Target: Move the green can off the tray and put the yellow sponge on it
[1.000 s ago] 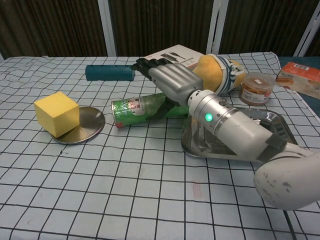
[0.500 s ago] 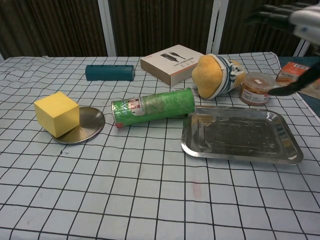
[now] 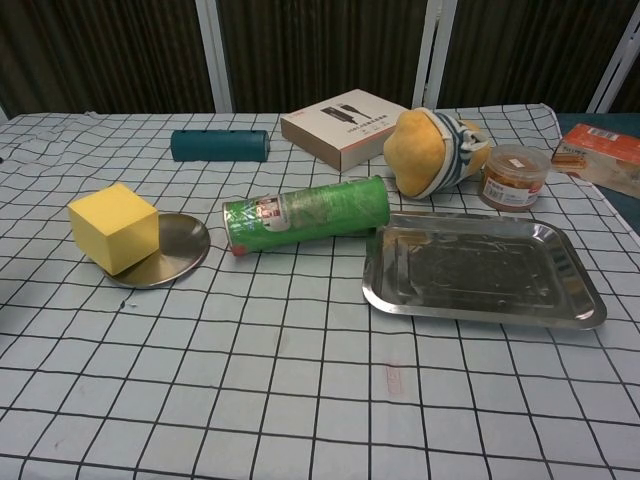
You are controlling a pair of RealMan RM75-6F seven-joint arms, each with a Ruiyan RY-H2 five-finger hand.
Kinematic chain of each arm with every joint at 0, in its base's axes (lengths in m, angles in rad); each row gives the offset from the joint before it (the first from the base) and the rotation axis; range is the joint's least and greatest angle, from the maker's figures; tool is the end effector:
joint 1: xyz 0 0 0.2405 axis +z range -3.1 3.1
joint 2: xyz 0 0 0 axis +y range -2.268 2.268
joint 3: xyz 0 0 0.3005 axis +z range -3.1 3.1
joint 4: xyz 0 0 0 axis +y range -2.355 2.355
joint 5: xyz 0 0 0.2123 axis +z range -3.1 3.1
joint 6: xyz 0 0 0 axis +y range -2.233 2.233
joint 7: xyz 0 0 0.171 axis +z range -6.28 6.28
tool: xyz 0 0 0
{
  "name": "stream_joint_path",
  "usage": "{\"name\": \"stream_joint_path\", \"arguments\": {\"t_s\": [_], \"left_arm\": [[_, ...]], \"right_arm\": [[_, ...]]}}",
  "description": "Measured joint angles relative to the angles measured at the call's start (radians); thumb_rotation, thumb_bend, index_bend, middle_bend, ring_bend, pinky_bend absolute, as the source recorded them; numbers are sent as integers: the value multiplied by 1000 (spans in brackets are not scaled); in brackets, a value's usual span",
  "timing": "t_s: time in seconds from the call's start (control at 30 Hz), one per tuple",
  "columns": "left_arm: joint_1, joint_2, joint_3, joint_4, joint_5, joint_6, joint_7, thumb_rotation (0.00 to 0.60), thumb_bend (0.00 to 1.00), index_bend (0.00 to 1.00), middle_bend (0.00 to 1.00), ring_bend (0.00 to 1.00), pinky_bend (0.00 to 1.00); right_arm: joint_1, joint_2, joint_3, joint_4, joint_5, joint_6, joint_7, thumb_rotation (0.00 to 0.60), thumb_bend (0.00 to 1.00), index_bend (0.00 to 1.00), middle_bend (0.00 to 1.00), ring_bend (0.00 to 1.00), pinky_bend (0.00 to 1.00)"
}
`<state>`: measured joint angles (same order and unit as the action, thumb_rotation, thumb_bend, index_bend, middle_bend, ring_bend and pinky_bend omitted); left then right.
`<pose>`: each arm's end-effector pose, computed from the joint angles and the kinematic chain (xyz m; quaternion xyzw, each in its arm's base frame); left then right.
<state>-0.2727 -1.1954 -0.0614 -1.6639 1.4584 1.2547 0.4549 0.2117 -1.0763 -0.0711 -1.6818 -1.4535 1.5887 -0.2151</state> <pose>-0.3058 0.2699 0.1105 -0.7272 -0.2799 -0.2826 0.5594 -0.3262 -0.2281 0.1864 0.6387 -0.3049 0.3519 0.6126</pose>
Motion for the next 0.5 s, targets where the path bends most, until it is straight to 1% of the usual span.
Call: {"name": "stream_joint_path", "arguments": {"t_s": [0.13, 0.27, 0.5], "left_arm": [[-73, -21, -4, 17, 13, -92, -9, 600, 256, 0, 0, 0, 269], [-146, -66, -22, 45, 5, -170, -12, 600, 259, 0, 0, 0, 247], [-226, -135, -56, 95, -33, -230, 7, 600, 258, 0, 0, 0, 199]], "right_arm": [[-26, -12, 7, 37, -39, 25, 57, 600, 74, 0, 0, 0, 0], [-46, -15, 12, 64, -67, 32, 111, 600, 74, 0, 0, 0, 0], [-59, -2, 18, 78, -106, 10, 159, 600, 74, 0, 0, 0, 0]]}}
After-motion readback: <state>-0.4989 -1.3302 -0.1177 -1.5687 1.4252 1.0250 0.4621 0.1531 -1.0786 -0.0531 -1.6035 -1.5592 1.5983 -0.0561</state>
